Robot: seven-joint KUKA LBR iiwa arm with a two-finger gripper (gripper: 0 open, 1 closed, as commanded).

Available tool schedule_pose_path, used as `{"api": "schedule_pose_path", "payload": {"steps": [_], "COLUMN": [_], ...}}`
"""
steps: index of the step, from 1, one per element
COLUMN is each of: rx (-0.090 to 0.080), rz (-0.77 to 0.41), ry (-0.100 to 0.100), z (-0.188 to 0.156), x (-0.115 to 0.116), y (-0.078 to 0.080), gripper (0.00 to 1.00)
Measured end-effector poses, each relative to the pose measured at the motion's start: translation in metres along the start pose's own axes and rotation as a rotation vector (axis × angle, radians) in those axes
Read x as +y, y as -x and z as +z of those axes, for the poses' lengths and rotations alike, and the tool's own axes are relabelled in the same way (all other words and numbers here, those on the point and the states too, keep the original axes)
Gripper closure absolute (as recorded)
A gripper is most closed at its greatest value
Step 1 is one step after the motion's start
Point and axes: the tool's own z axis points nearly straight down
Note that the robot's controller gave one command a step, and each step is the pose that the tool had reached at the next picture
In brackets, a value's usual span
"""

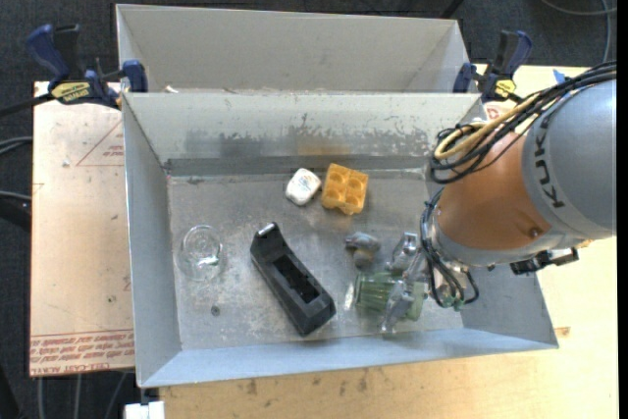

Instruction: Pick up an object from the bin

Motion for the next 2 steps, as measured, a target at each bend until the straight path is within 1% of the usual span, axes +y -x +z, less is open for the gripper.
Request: {"api": "schedule_pose_path", "payload": {"steps": [2], "rx": [0.0], "rz": [0.0], "ry": [0.0], "z": [0.0], "x": [0.0001], "y": [0.0], "gripper": [1.0]}}
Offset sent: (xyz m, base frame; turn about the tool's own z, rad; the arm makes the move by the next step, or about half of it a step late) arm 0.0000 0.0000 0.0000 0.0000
